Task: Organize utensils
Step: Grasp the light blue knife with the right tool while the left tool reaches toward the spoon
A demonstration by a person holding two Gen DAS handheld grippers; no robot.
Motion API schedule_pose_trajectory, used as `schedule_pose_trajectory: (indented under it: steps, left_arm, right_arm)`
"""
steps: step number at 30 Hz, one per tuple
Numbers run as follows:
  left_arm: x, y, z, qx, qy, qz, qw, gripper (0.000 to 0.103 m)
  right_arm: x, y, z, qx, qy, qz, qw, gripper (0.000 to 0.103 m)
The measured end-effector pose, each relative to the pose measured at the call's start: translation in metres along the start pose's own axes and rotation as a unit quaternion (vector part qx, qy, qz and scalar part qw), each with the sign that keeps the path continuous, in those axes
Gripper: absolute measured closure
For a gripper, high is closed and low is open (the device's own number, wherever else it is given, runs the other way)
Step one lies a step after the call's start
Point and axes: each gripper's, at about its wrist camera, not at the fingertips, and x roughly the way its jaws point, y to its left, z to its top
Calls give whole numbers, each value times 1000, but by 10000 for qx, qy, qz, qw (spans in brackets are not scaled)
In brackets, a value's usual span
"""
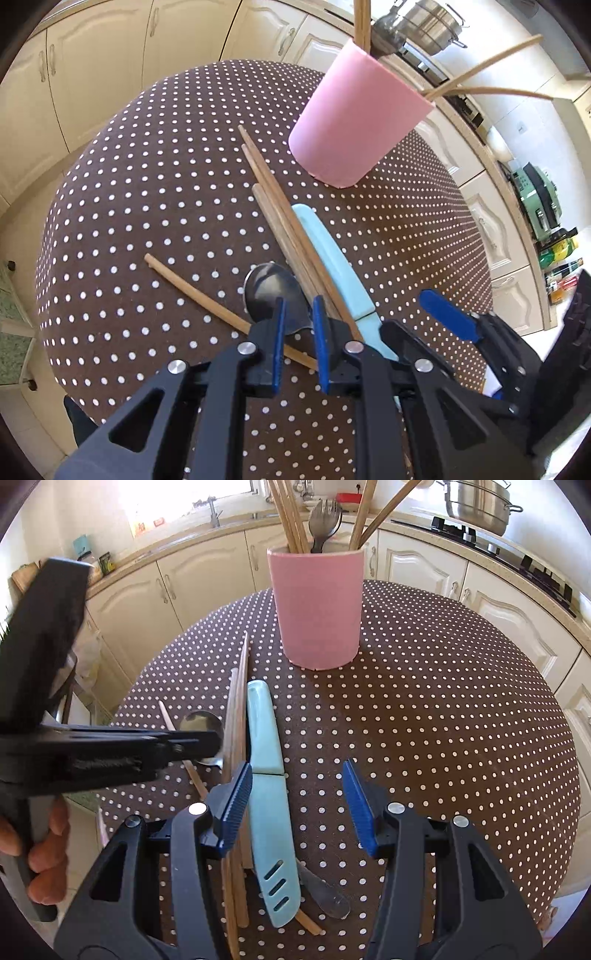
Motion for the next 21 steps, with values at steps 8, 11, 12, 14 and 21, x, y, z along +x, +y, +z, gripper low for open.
schedule_pose_trajectory:
  steps: [8, 11, 12, 14, 21]
  left_arm:
    - [-31, 34, -7, -252, -70, 287, 9992, 86]
    - [-32, 40, -8, -408, 31, 345, 9986, 83]
    - [-35, 46, -10, -449, 38, 355, 9984, 81]
    - [-34, 50, -9, -537, 25, 372, 9979, 76]
    - [-22, 34, -4, -454, -59, 765, 9960, 72]
  right_arm:
    - [21, 5, 7, -253, 338, 39, 9991, 52]
    - [26, 8, 12, -306, 421, 65, 9986, 52]
    - [28, 8, 14, -325, 453, 73, 9984, 52]
    - [33, 9, 16, -349, 541, 74, 9979, 53]
    - [42, 12, 24, -442, 721, 79, 9964, 53]
